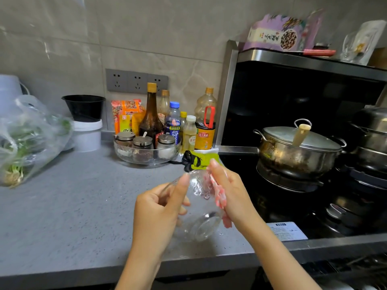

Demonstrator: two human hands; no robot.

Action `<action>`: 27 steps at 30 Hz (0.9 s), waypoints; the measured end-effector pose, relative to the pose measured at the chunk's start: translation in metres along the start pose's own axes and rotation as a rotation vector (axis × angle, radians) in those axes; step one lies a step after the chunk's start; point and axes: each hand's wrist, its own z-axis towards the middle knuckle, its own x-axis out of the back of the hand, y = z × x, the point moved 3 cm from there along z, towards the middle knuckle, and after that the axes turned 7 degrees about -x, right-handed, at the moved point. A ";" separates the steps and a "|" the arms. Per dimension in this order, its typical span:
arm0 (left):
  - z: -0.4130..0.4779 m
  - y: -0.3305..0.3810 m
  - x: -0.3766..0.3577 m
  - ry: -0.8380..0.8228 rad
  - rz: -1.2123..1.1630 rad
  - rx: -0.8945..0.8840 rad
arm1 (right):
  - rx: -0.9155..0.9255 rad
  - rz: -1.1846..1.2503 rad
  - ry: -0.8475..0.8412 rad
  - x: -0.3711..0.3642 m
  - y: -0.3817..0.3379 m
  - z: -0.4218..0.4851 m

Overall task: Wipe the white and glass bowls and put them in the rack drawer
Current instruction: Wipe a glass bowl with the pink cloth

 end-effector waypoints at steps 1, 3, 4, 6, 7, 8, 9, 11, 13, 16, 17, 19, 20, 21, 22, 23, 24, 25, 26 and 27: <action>0.000 -0.002 0.000 -0.010 -0.013 0.013 | -0.019 0.005 0.014 0.002 0.001 -0.002; -0.001 -0.005 0.000 -0.042 -0.020 0.041 | -0.029 -0.002 0.048 0.007 0.001 -0.002; 0.000 -0.008 0.000 -0.068 -0.007 0.046 | -0.016 -0.023 0.054 0.009 -0.001 -0.003; 0.002 -0.008 0.002 -0.143 0.049 0.017 | 0.026 -0.064 0.047 0.012 -0.007 -0.005; 0.003 -0.006 0.001 -0.184 0.082 -0.015 | 0.045 -0.080 0.035 0.013 -0.009 -0.006; 0.004 -0.004 0.001 -0.219 0.119 -0.053 | 0.057 -0.099 0.019 0.014 -0.011 -0.007; 0.004 -0.001 -0.001 -0.240 0.162 -0.081 | 0.063 -0.118 0.007 0.014 -0.013 -0.008; 0.003 0.003 -0.004 -0.208 0.212 -0.114 | 0.075 -0.131 -0.008 0.012 -0.016 -0.010; 0.001 0.004 -0.005 -0.116 0.209 -0.141 | 0.123 -0.165 -0.030 0.008 -0.016 -0.011; -0.003 -0.001 -0.003 0.030 0.153 -0.132 | 0.123 -0.218 -0.108 0.004 -0.013 -0.013; -0.003 -0.003 -0.003 0.065 0.138 -0.124 | 0.130 -0.207 -0.131 0.003 -0.009 -0.014; -0.002 -0.003 -0.002 0.121 0.116 -0.116 | 0.213 -0.297 -0.108 0.004 -0.004 -0.014; -0.002 -0.004 -0.002 0.146 0.109 -0.119 | 0.275 -0.364 -0.076 0.004 -0.005 -0.016; -0.001 -0.003 -0.001 0.169 0.103 -0.120 | 0.314 -0.363 -0.050 0.003 -0.007 -0.018; -0.001 -0.003 -0.002 0.185 0.097 -0.118 | 0.311 -0.258 -0.027 0.004 -0.007 -0.019; -0.001 -0.004 -0.003 0.193 0.089 -0.115 | 0.272 -0.115 -0.015 0.004 -0.008 -0.020; -0.002 -0.003 -0.004 0.200 0.081 -0.109 | 0.246 -0.022 -0.002 0.004 -0.008 -0.021; -0.003 -0.004 -0.006 0.209 0.074 -0.102 | 0.264 -0.010 0.005 0.003 -0.007 -0.021; -0.004 -0.003 -0.008 0.223 0.069 -0.099 | 0.298 -0.071 0.009 -0.001 -0.005 -0.023; -0.004 -0.004 -0.009 0.234 0.071 -0.101 | 0.329 -0.148 0.019 -0.005 -0.003 -0.025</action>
